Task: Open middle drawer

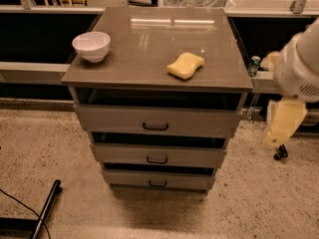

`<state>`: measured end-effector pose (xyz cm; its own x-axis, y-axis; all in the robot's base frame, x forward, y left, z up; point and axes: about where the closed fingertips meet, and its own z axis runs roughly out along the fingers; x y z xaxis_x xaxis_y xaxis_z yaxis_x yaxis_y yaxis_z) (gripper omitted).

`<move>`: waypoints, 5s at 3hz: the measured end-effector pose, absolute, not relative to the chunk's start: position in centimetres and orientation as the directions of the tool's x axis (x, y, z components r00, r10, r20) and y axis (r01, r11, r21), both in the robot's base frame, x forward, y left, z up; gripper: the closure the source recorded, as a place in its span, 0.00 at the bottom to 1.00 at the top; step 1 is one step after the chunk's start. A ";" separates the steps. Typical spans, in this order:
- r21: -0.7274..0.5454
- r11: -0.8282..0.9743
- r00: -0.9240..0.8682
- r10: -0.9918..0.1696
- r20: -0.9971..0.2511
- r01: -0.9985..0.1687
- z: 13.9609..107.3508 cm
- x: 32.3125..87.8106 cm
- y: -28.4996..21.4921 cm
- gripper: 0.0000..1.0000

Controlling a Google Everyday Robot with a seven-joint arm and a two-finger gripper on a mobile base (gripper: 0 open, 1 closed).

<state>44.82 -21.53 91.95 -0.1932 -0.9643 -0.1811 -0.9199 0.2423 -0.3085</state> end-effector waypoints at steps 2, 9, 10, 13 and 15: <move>-0.270 0.166 -0.120 -0.976 -0.181 -0.948 80.8 44.1 -22.4 0.00; -0.364 0.124 0.078 -0.866 -0.494 -0.923 57.6 47.6 -16.8 0.00; -0.425 0.082 0.183 -0.818 -0.545 -0.902 52.8 49.1 -15.6 0.00; -0.395 0.032 0.207 -0.811 -0.547 -0.918 47.6 50.3 -14.4 0.00; -0.376 0.008 0.195 -0.844 -0.499 -0.926 42.9 57.7 -15.4 0.00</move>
Offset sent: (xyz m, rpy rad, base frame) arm 0.0150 -0.0076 -0.0992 0.1032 -0.0480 0.1410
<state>57.66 -15.40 42.94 0.1951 -0.8442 -0.4992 -0.9265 0.0084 -0.3762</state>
